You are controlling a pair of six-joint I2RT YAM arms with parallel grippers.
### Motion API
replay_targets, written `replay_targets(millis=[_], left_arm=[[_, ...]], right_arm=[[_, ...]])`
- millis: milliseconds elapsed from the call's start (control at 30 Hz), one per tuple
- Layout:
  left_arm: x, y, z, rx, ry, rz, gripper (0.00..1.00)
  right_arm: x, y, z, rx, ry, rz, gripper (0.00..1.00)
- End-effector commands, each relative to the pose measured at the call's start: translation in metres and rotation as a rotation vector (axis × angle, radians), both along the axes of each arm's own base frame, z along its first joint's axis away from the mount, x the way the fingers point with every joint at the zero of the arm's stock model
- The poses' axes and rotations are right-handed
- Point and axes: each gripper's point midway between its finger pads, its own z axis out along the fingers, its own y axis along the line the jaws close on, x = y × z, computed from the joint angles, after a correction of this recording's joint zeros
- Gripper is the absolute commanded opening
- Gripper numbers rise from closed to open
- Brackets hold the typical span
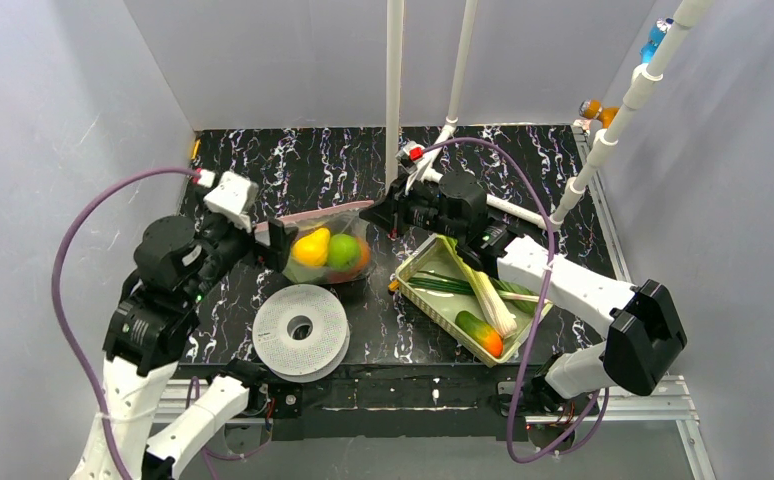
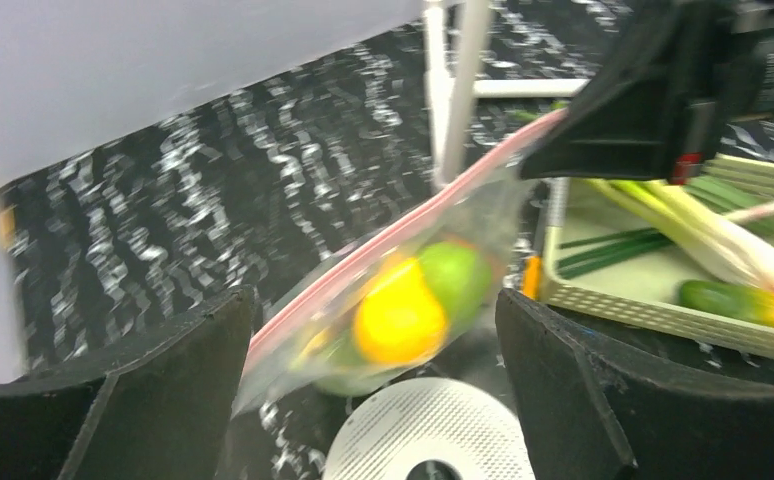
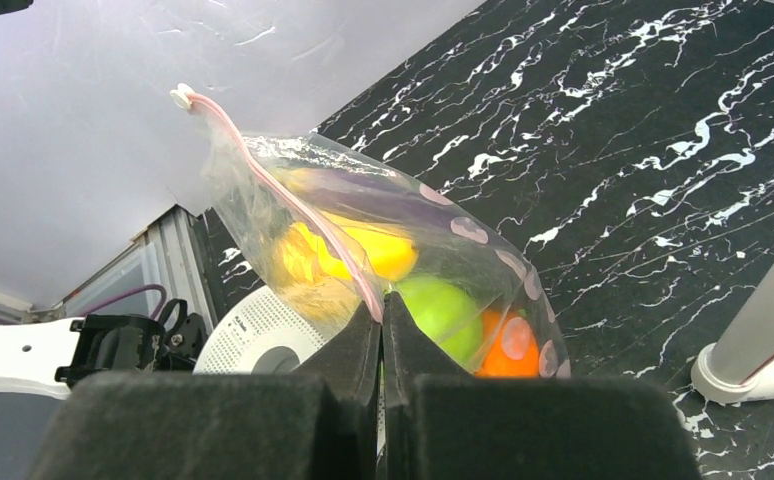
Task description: Place the food in the zip-top bag and seal the zipper
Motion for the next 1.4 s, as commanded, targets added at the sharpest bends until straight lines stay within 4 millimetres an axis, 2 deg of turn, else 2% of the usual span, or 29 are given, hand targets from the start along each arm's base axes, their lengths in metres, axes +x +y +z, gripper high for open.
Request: replay_targets(millis=[0, 200, 333, 400, 500, 633, 700, 733, 767, 800, 833, 900, 1000, 1067, 1167, 1267, 1367], left_arm=[[0.005, -0.059, 0.001, -0.020, 0.046, -0.317, 0.90], [0.040, -0.079, -0.028, 0.100, 0.103, -0.407, 0.94], [0.061, -0.078, -0.049, 0.153, 0.151, -0.374, 0.93], [0.071, -0.074, -0.057, 0.175, 0.163, -0.334, 0.90], [0.080, -0.068, -0.063, 0.190, 0.181, -0.283, 0.70], [0.079, -0.066, -0.065, 0.200, 0.177, -0.277, 0.29], [0.082, -0.061, -0.064, 0.210, 0.170, -0.249, 0.17], [0.085, -0.058, -0.064, 0.219, 0.163, -0.228, 0.12], [0.089, -0.052, -0.063, 0.232, 0.151, -0.192, 0.07], [0.094, -0.045, -0.061, 0.247, 0.137, -0.145, 0.02], [0.100, -0.036, -0.059, 0.262, 0.122, -0.087, 0.00], [0.114, -0.015, -0.055, 0.293, 0.090, 0.052, 0.00], [0.131, 0.005, -0.051, 0.309, 0.076, 0.178, 0.00], [0.143, 0.010, -0.053, 0.304, 0.106, 0.207, 0.00], [0.165, 0.021, -0.060, 0.290, 0.135, 0.252, 0.00], [0.189, 0.040, -0.071, 0.274, 0.170, 0.344, 0.00], [0.208, 0.056, -0.077, 0.291, 0.212, 0.433, 0.00]], right_arm=[[0.003, 0.003, 0.028, 0.039, -0.065, 0.004, 0.01], [-0.001, 0.001, 0.027, 0.031, -0.061, 0.018, 0.01], [-0.004, 0.001, 0.027, 0.029, -0.061, 0.030, 0.01], [-0.004, 0.002, 0.026, 0.027, -0.058, 0.033, 0.01], [-0.004, 0.005, 0.024, 0.024, -0.053, 0.046, 0.01], [-0.004, 0.009, 0.021, 0.016, -0.042, 0.063, 0.01], [-0.003, 0.009, 0.022, 0.013, -0.036, 0.061, 0.02], [-0.002, 0.008, 0.021, 0.006, -0.029, 0.050, 0.04], [0.000, 0.006, 0.021, -0.007, -0.018, 0.033, 0.11], [0.002, 0.003, 0.021, -0.022, -0.006, 0.011, 0.26], [0.004, -0.001, 0.022, -0.039, 0.007, -0.015, 0.40], [0.008, -0.012, 0.026, -0.072, 0.023, -0.075, 0.57], [0.011, -0.036, 0.034, -0.137, 0.018, -0.173, 0.73], [0.011, -0.056, 0.039, -0.178, 0.004, -0.237, 0.79], [0.003, -0.086, 0.046, -0.216, -0.032, -0.302, 0.82], [-0.019, -0.108, 0.042, -0.227, -0.030, -0.301, 0.84], [-0.046, -0.133, 0.029, -0.233, -0.008, -0.293, 0.84]])
